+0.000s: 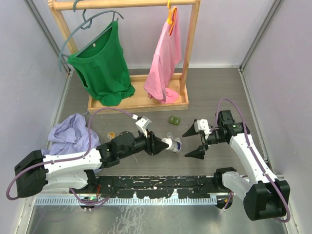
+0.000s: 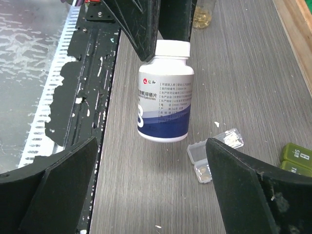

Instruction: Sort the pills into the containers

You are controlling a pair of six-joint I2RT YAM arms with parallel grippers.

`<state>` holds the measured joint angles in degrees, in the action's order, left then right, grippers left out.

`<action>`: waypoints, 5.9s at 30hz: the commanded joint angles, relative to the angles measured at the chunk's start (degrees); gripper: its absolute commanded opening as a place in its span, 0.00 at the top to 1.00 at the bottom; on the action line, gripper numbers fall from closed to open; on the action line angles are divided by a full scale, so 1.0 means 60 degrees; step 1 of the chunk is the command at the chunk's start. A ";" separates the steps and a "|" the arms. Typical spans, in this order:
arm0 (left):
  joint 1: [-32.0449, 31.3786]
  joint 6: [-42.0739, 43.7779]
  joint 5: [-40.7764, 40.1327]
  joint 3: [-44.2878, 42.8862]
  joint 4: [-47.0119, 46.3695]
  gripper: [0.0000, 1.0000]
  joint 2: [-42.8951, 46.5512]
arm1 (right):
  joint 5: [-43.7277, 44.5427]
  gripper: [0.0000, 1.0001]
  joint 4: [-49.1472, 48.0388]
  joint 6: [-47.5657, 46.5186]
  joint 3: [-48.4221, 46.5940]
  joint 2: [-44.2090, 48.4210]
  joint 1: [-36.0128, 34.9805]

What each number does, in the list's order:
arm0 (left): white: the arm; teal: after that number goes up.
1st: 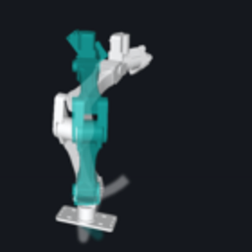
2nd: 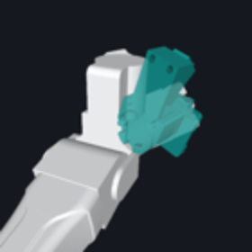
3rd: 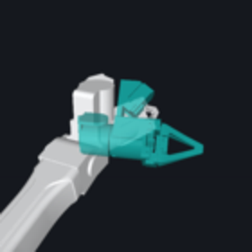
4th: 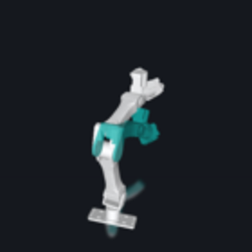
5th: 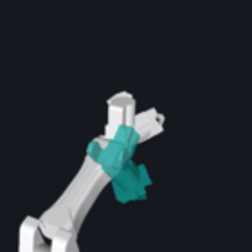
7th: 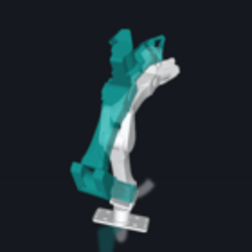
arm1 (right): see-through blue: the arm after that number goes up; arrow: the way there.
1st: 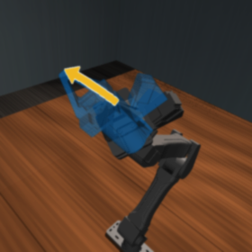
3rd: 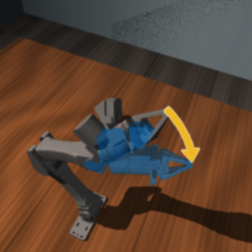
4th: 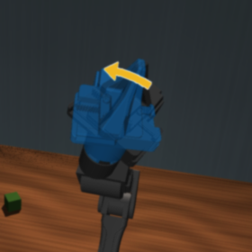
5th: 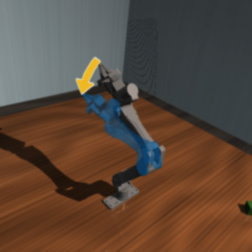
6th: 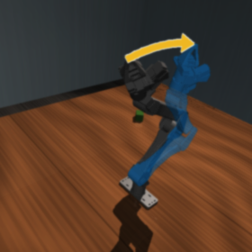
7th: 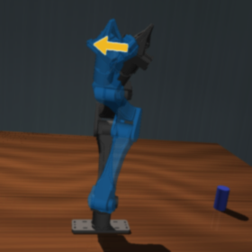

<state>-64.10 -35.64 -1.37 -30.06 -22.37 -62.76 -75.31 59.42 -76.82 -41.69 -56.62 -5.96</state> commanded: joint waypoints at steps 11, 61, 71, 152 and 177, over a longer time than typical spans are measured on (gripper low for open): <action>-0.0156 -0.0343 -0.0737 -0.0612 -0.1274 1.00 -0.0433 | 0.0916 0.04 -0.1726 0.2013 -0.0243 0.0169 -0.0410; -0.0494 -0.0268 -0.0910 0.0263 -0.3408 0.29 -0.0371 | 0.1261 0.99 -0.3721 0.3760 0.0335 -0.0188 -0.2127; -0.0492 0.4637 0.1959 0.1548 -0.3723 0.02 0.1350 | 0.0978 0.99 -0.2045 0.1859 0.0018 -0.0669 -0.2134; -0.1593 -0.1972 -0.2759 -0.1121 -0.1377 1.00 -0.1901 | 0.1859 0.99 -0.2711 0.2802 0.0143 -0.0782 -0.2243; -0.1597 0.3632 0.0093 0.0346 -0.2782 0.02 -0.0690 | 0.1565 0.99 -0.1953 0.1767 0.0036 -0.0656 -0.2245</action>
<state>-73.45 -24.49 -5.61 -28.77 -34.94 -69.38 -63.70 46.92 -64.42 -39.22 -61.76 -19.14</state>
